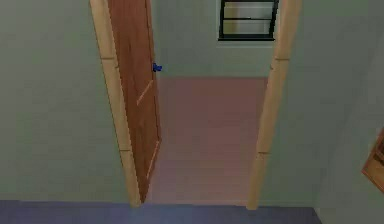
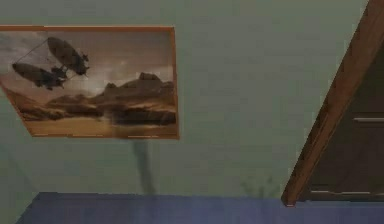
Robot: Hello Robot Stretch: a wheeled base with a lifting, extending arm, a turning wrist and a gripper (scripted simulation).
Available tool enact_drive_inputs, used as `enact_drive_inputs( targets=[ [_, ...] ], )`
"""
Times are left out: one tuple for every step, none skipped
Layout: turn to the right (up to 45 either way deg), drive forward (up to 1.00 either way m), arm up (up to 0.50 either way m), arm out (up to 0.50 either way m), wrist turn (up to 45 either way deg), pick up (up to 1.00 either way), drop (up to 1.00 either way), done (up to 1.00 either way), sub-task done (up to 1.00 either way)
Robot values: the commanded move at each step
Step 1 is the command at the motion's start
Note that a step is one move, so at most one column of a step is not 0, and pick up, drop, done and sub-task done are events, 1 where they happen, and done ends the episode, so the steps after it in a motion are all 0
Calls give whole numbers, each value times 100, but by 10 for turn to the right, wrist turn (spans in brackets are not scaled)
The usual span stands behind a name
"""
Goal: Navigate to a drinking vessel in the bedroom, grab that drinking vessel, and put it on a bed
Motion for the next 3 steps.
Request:
enact_drive_inputs(
  targets=[
    [0, 100, 0, 0, 0, 0, 0, 0, 0],
    [30, 0, 0, 0, 0, 0, 0, 0, 0],
    [0, 35, 0, 0, 0, 0, 0, 0, 0]
  ],
)
